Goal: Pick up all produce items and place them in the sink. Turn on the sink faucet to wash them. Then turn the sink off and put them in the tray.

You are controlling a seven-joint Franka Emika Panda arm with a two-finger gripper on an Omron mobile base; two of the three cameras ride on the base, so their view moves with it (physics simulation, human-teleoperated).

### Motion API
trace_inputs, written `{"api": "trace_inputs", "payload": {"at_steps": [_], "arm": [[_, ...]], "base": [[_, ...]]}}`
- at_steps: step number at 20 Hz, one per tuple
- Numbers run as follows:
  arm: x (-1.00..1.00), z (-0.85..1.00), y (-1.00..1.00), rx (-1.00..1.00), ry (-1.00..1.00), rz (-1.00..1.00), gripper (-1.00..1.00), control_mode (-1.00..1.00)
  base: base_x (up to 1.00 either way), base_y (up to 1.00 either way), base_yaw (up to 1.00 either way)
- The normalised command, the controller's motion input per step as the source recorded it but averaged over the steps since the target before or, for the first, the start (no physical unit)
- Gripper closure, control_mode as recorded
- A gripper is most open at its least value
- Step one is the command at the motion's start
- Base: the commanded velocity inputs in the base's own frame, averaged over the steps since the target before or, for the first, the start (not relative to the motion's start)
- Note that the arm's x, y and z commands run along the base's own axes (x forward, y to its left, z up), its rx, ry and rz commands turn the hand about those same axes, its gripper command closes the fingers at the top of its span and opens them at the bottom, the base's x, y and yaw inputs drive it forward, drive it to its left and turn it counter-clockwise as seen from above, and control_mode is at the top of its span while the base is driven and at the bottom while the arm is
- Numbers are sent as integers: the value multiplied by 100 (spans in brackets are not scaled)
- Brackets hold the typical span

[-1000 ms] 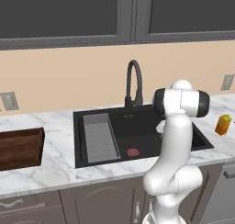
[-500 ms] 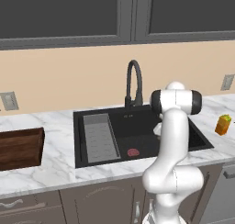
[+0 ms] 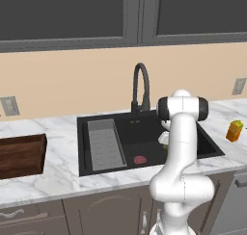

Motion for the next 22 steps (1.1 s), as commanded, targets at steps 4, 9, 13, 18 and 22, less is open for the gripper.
{"api": "trace_inputs", "payload": {"at_steps": [4,9,13,18,22], "arm": [[24,-25,5,-3,0,0,100,-100],[17,-19,3,0,0,0,100,-100],[17,-21,5,0,0,0,100,-100],[16,-23,7,0,0,0,100,-100],[4,-20,3,-1,2,0,-100,-100]], "base": [[0,0,0],[0,0,0],[0,0,0],[0,0,0],[0,0,0]]}}
